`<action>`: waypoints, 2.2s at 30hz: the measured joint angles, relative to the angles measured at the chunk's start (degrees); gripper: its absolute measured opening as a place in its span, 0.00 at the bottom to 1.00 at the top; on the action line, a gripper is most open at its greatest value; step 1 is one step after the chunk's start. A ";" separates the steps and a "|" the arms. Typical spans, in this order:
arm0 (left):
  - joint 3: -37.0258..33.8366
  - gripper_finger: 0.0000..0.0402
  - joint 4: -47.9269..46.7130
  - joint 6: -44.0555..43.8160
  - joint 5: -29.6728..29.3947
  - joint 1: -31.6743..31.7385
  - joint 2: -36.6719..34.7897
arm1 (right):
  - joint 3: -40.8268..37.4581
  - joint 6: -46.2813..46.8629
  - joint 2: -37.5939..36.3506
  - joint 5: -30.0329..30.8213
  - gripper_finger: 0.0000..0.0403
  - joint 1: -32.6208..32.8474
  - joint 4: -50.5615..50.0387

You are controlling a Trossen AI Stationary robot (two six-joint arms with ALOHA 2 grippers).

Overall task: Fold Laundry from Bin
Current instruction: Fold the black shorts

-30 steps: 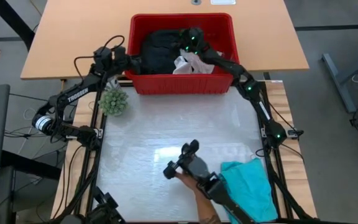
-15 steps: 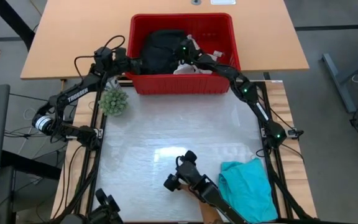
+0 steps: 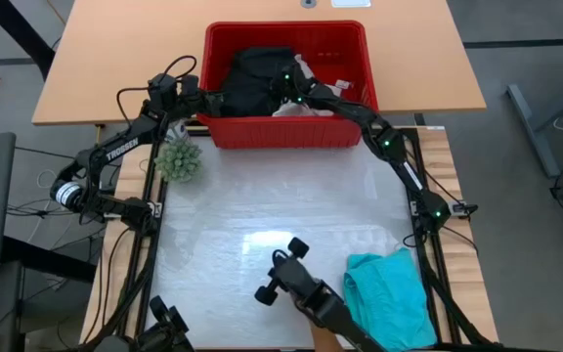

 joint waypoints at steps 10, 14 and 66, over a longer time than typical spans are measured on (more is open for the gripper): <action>0.00 0.40 -0.22 2.66 -0.65 -0.04 0.02 | 0.23 2.85 -19.58 -4.88 0.06 -1.83 9.84; 0.00 0.40 -0.17 6.81 -1.97 -0.05 0.02 | 0.10 4.88 -25.72 -15.69 0.06 -1.62 12.92; 38.44 0.72 -6.63 36.60 9.26 -5.65 26.78 | 0.16 15.53 -27.62 -54.15 0.06 -2.89 13.73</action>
